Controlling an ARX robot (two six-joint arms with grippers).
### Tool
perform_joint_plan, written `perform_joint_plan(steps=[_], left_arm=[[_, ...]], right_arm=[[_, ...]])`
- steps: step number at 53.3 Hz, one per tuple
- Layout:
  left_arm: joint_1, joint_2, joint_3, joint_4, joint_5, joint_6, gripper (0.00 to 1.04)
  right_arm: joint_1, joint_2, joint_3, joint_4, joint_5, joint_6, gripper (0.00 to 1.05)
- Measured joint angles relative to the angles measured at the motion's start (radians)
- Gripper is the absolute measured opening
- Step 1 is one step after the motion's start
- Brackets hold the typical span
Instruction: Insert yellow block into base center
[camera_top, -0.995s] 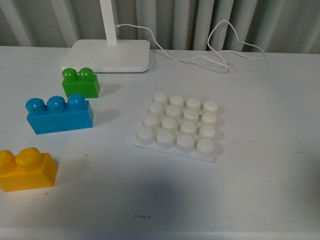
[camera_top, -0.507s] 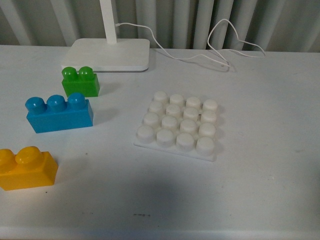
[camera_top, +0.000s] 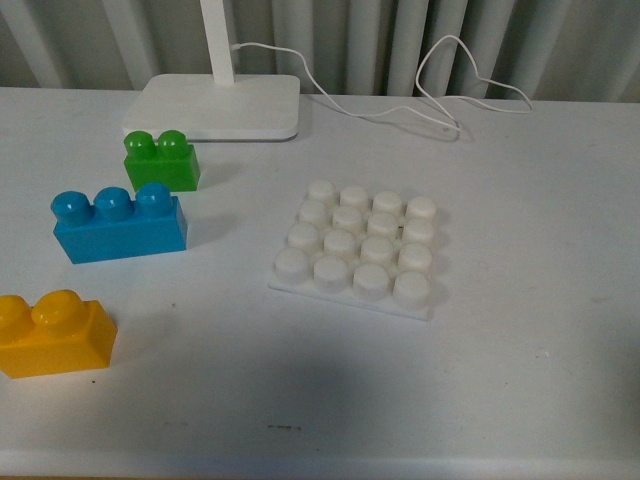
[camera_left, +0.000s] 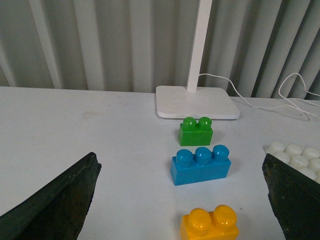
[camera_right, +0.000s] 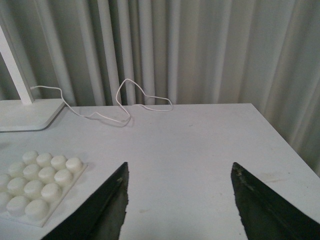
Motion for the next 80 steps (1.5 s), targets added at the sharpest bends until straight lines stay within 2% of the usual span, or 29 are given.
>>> perform_joint_plan(steps=[3, 5, 6, 8, 12, 17, 20, 22, 24, 27, 28, 31, 34, 35, 40, 46, 53, 66, 80], left_arm=[[-0.01, 0.005, 0.0, -0.002, -0.031, -0.004, 0.98], [-0.044, 0.035, 0.006, -0.014, -0.158, -0.019, 0.98], [-0.049, 0.053, 0.01, -0.017, -0.189, -0.026, 0.98], [-0.048, 0.1, 0.021, -0.016, -0.181, -0.026, 0.98], [-0.015, 0.168, 0.053, 0.013, -0.079, 0.004, 0.98], [0.084, 0.324, 0.156, 0.07, 0.172, 0.12, 0.98], [0.115, 0.425, 0.22, 0.067, 0.32, 0.233, 0.98], [0.118, 0.477, 0.257, 0.033, 0.404, 0.309, 0.98], [0.127, 0.549, 0.316, -0.055, 0.544, 0.437, 0.98], [0.133, 0.641, 0.401, -0.2, 0.669, 0.61, 0.98], [0.133, 0.669, 0.429, -0.248, 0.684, 0.666, 0.98], [0.13, 0.743, 0.501, -0.372, 0.679, 0.8, 0.98], [0.119, 0.835, 0.587, -0.517, 0.652, 1.005, 0.98], [0.117, 0.85, 0.6, -0.54, 0.647, 1.02, 0.98], [0.075, 1.036, 0.764, -0.792, 0.528, 1.392, 0.98], [0.008, 1.174, 0.893, -0.901, 0.434, 1.569, 0.98], [-0.043, 1.284, 0.943, -0.894, 0.312, 1.641, 0.98], [-0.106, 1.429, 0.962, -0.803, 0.287, 1.609, 0.98], [-0.113, 1.535, 0.956, -0.687, 0.274, 1.561, 0.98]], right_arm=[[0.0, 0.0, 0.0, 0.0, 0.0, 0.0, 0.71], [0.0, 0.0, 0.0, 0.0, 0.0, 0.0, 0.8], [0.0, 0.0, 0.0, 0.0, 0.0, 0.0, 0.86], [0.0, 0.0, 0.0, 0.0, 0.0, 0.0, 0.95], [0.0, 0.0, 0.0, 0.0, 0.0, 0.0, 0.96], [0.0, 0.0, 0.0, 0.0, 0.0, 0.0, 0.95], [0.0, 0.0, 0.0, -0.001, 0.0, 0.0, 0.95], [0.0, 0.0, 0.0, -0.001, 0.0, 0.0, 0.95], [0.0, 0.0, 0.0, -0.001, 0.0, 0.0, 0.95], [0.0, 0.0, 0.0, -0.001, 0.0, 0.0, 0.95], [0.0, 0.0, 0.0, -0.001, 0.0, 0.0, 0.95], [0.0, 0.0, 0.0, -0.001, 0.0, 0.0, 0.95], [0.0, 0.0, 0.0, -0.001, 0.0, 0.0, 0.95], [0.0, 0.0, 0.0, -0.001, 0.0, 0.0, 0.95], [0.0, 0.0, 0.0, -0.001, 0.0, 0.0, 0.95], [0.0, 0.0, 0.0, -0.001, 0.0, 0.0, 0.95], [0.0, 0.0, 0.0, -0.001, 0.0, 0.0, 0.95], [0.0, 0.0, 0.0, -0.001, 0.0, 0.0, 0.95], [0.0, 0.0, 0.0, -0.001, 0.0, 0.0, 0.95]])
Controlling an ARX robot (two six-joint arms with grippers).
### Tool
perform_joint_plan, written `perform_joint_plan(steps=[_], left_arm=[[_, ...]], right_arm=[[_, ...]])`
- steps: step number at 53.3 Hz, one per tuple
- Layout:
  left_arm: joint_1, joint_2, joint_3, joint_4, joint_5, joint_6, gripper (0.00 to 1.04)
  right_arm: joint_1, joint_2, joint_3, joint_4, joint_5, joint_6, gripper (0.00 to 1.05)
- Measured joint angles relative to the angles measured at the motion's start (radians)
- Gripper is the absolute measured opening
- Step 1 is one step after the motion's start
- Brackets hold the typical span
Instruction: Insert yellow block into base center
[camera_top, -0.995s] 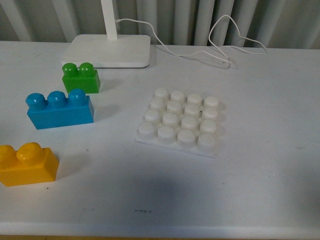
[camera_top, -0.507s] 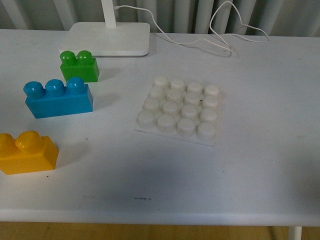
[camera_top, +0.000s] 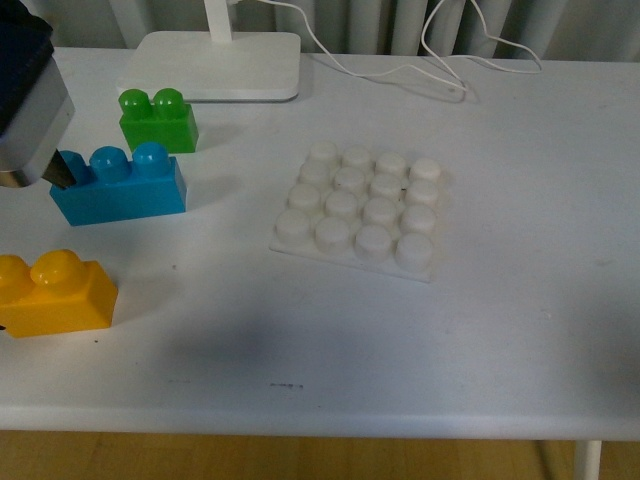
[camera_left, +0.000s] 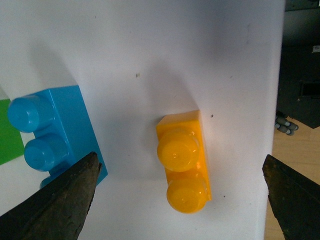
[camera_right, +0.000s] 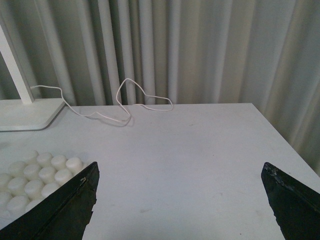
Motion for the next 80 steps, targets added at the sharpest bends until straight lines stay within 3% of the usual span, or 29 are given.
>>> perform_joint_plan(steps=[22, 43, 54, 62, 80], left_arm=[[0.024, 0.079, -0.062, 0.14, -0.018, -0.06, 0.98], [0.033, 0.123, -0.065, 0.16, -0.009, -0.076, 0.98], [0.034, 0.138, -0.071, 0.172, -0.008, -0.08, 0.56], [0.033, 0.138, -0.072, 0.168, -0.01, -0.08, 0.35], [0.008, 0.13, 0.028, 0.078, -0.008, -0.077, 0.32]], right_arm=[[0.0, 0.0, 0.0, 0.0, 0.0, 0.0, 0.95], [0.0, 0.0, 0.0, 0.0, 0.0, 0.0, 0.95], [0.0, 0.0, 0.0, 0.0, 0.0, 0.0, 0.95], [0.0, 0.0, 0.0, 0.0, 0.0, 0.0, 0.95], [0.0, 0.0, 0.0, 0.0, 0.0, 0.0, 0.95]])
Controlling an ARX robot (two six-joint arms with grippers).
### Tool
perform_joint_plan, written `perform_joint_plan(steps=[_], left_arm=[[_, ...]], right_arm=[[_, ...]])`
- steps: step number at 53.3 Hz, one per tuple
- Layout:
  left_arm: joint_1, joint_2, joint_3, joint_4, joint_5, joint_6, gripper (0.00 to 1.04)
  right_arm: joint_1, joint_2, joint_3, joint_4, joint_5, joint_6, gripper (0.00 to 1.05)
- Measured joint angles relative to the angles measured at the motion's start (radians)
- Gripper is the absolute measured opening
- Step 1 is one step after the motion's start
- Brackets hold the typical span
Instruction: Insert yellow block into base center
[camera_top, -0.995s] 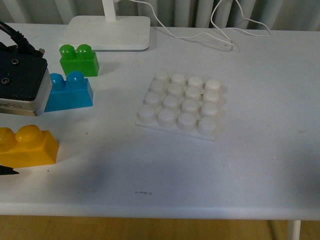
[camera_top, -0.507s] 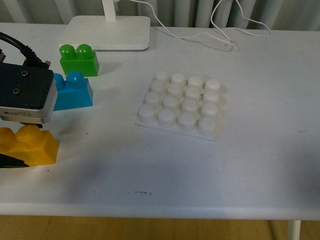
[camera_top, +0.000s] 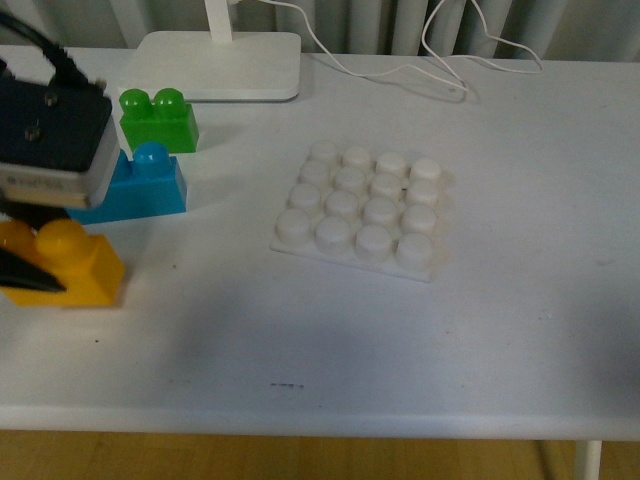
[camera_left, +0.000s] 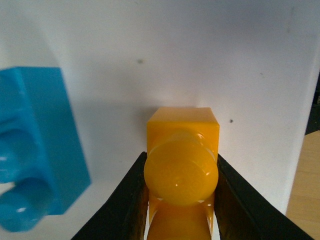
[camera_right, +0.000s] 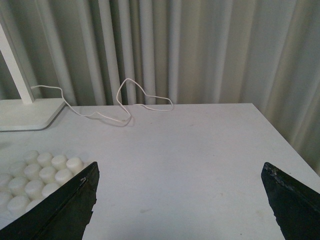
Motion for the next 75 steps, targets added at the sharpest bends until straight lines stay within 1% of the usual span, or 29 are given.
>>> perform_joint_plan(steps=[15, 25, 35, 46, 56, 75], left_arm=[[-0.056, 0.036, 0.198, -0.023, 0.005, -0.005, 0.32], [-0.116, 0.122, 0.32, -0.003, 0.018, -0.048, 0.32], [-0.247, 0.244, 0.452, 0.003, 0.043, -0.116, 0.32], [-0.339, 0.346, 0.566, -0.022, 0.041, -0.141, 0.32], [-0.359, 0.404, 0.621, -0.038, 0.044, -0.148, 0.32], [-0.366, 0.465, 0.671, -0.059, 0.041, -0.147, 0.32]], right_arm=[[0.0, 0.0, 0.0, 0.0, 0.0, 0.0, 0.95], [0.0, 0.0, 0.0, 0.0, 0.0, 0.0, 0.95], [0.0, 0.0, 0.0, 0.0, 0.0, 0.0, 0.95], [0.0, 0.0, 0.0, 0.0, 0.0, 0.0, 0.95], [0.0, 0.0, 0.0, 0.0, 0.0, 0.0, 0.95], [0.0, 0.0, 0.0, 0.0, 0.0, 0.0, 0.95]])
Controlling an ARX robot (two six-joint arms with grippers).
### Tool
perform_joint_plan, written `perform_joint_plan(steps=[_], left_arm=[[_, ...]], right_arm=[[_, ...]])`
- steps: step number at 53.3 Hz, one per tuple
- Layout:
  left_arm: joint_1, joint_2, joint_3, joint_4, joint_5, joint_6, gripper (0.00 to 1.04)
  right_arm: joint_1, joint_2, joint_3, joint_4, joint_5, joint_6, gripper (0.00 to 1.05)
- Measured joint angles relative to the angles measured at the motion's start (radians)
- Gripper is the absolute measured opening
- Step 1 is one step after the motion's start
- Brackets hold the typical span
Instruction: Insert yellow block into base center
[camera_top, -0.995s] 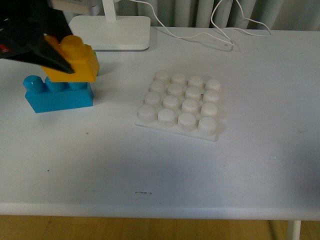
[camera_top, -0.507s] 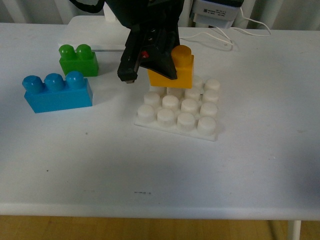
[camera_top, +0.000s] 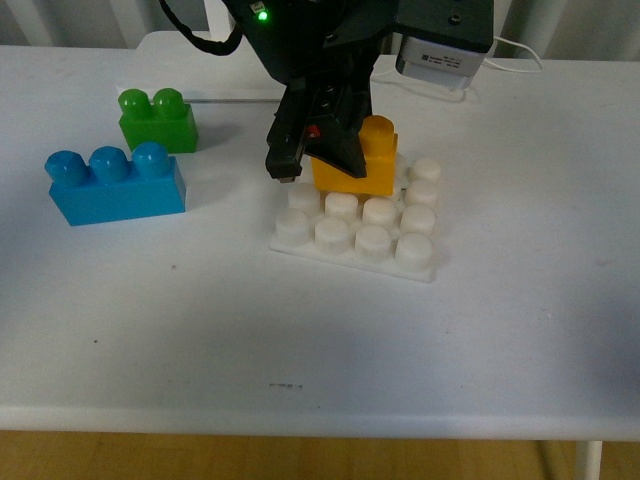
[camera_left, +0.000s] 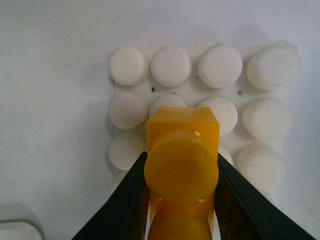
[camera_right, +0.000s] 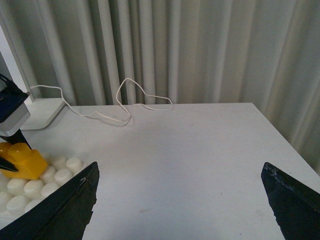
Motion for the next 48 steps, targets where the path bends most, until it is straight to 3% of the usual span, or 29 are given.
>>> perform_joint_plan(steps=[48], left_arm=[[-0.002, 0.043, 0.035, 0.01, -0.02, 0.005, 0.32]], right_arm=[[0.0, 0.0, 0.0, 0.0, 0.0, 0.0, 0.95]])
